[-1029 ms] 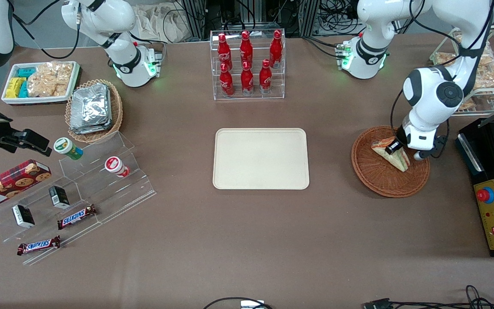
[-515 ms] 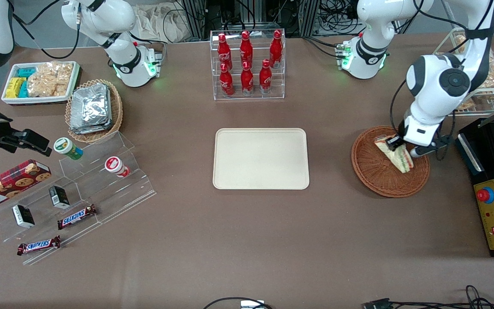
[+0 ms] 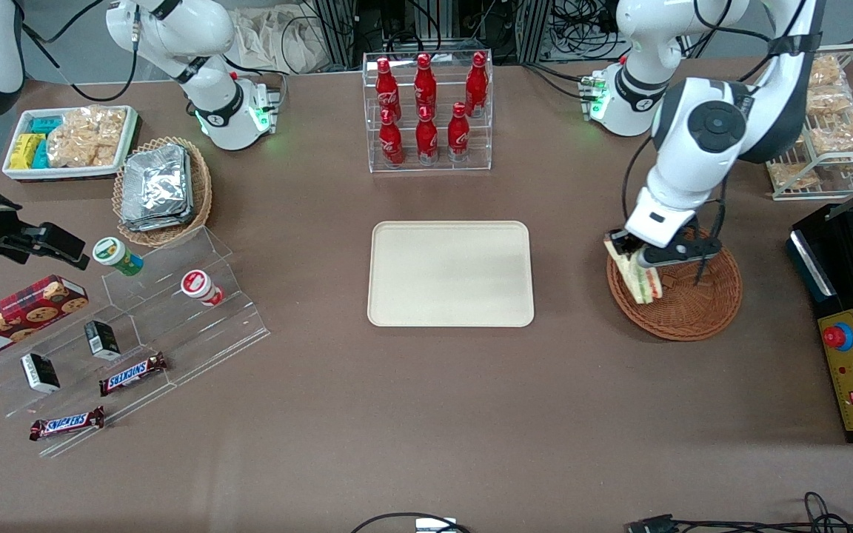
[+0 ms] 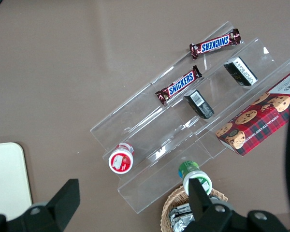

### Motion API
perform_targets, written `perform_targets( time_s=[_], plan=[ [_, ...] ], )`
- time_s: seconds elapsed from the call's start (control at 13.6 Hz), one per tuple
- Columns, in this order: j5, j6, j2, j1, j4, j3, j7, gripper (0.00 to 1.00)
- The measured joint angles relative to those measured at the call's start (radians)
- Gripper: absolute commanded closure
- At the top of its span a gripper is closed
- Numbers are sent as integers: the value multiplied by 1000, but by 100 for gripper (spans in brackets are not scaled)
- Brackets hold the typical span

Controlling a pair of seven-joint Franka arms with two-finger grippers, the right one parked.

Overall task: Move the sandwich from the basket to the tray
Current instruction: 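Lift the sandwich out of the basket with the left gripper, then carry the sandwich over the cream tray with the left gripper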

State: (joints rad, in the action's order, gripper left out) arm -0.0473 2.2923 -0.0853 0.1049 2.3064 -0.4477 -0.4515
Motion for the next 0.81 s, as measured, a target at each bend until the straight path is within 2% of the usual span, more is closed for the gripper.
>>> perform_targets(
  time_s=[0.15, 0.51, 0.81],
  plan=[
    [0, 0, 18, -1, -22, -64, -1, 96],
    [-7, 0, 93, -3, -85, -184, 0, 95],
    [-144, 0, 201, -3, -145, -265, -37, 95]
  ],
)
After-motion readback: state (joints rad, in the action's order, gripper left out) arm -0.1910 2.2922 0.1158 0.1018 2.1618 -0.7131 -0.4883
